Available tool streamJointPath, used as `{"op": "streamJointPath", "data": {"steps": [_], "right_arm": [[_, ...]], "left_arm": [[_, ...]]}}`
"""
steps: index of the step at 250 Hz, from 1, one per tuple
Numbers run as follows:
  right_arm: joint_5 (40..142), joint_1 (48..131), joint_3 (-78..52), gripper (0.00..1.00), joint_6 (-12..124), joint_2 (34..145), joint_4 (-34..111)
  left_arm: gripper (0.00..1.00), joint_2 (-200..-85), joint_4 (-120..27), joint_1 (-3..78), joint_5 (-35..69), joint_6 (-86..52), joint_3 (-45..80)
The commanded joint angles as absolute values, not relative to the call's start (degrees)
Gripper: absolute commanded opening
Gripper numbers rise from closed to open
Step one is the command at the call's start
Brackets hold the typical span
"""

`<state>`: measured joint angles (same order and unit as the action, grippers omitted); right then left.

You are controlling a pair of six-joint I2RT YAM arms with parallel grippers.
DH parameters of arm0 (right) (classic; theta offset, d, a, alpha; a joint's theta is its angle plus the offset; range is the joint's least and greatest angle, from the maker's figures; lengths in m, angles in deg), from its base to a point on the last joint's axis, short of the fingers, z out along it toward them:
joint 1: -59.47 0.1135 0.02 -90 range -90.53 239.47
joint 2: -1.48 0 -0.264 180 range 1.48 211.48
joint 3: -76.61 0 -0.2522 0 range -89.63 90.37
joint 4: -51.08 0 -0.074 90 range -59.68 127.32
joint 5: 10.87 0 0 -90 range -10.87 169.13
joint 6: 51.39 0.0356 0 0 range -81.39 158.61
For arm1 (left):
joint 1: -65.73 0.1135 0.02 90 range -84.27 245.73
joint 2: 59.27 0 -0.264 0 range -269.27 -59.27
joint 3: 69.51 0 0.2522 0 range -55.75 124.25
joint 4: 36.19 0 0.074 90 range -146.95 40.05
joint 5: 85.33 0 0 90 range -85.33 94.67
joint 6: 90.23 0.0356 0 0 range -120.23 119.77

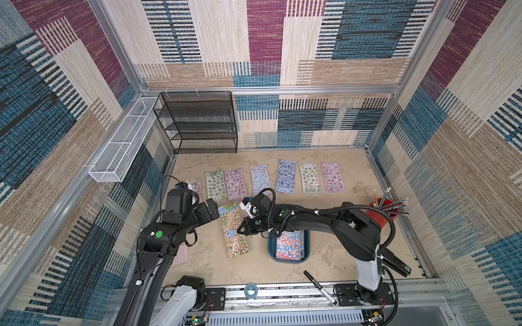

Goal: Take the stickers out of the storage box
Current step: Place the sticker at the center of the board.

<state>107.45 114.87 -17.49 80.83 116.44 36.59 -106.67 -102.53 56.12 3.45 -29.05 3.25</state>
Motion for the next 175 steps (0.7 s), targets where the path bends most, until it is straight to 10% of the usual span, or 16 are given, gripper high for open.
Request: {"op": "streamJointPath", "data": {"steps": [1, 125, 175], "right_arm": [[111.05, 115.15, -15.18, 0.01, 84.23, 119.42, 39.57], [112.70, 116.62, -4.78, 0.37, 87.99, 127.47, 38.58], [100.93, 116.44, -5.96, 0.43, 80.21, 120.87, 29.76]], "left_arm": [[0.99, -106.76, -103.48, 56.24, 3.61, -30.02, 2.62], [1.00, -108.13, -103.72, 56.68, 4.61, -30.43, 0.16], [0.84, -109.53, -103.24, 56.68, 7.85, -31.70, -4.44]]}}
